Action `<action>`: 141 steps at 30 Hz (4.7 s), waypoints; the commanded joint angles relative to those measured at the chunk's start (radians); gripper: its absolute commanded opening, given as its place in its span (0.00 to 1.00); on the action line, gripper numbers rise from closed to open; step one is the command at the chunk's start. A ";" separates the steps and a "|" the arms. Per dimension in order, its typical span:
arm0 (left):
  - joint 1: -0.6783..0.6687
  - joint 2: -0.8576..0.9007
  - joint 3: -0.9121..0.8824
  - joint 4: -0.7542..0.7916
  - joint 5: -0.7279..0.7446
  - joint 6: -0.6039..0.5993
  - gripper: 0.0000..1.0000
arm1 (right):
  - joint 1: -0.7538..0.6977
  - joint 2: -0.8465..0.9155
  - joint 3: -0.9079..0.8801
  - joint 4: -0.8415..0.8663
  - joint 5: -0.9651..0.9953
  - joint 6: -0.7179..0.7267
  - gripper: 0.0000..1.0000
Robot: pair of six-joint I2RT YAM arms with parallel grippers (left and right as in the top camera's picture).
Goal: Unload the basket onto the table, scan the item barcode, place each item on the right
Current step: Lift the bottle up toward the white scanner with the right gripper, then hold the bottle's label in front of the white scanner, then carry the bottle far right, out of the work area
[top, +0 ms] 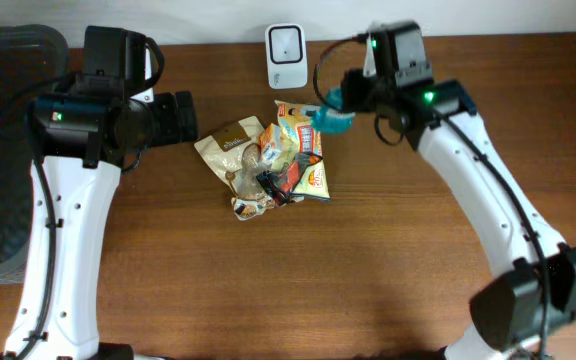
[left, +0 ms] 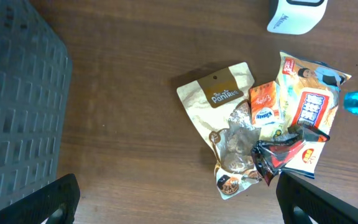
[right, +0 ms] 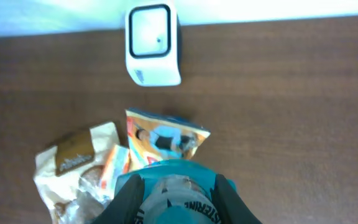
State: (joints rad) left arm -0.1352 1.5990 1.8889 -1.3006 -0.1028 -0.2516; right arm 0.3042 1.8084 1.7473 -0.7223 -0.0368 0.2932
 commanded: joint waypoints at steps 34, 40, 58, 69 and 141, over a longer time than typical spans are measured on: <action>0.007 0.004 0.006 -0.002 -0.007 -0.010 0.99 | -0.024 0.578 0.647 0.164 -0.296 0.984 0.04; 0.007 0.004 0.006 -0.002 -0.007 -0.010 0.99 | -0.064 0.641 0.647 0.204 -0.301 1.159 0.04; 0.007 0.004 0.006 -0.002 -0.007 -0.010 0.99 | -0.148 0.751 0.647 0.443 -0.584 1.315 0.04; 0.007 0.004 0.006 -0.002 -0.007 -0.010 0.99 | -0.159 0.751 0.647 0.491 -0.603 1.281 0.04; 0.007 0.004 0.006 -0.002 -0.007 -0.010 0.99 | -1.091 0.542 0.646 -0.328 0.364 0.121 0.11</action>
State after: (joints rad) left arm -0.1352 1.5990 1.8889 -1.3010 -0.1028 -0.2516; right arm -0.7834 2.3615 2.3829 -1.0798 0.2989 0.4358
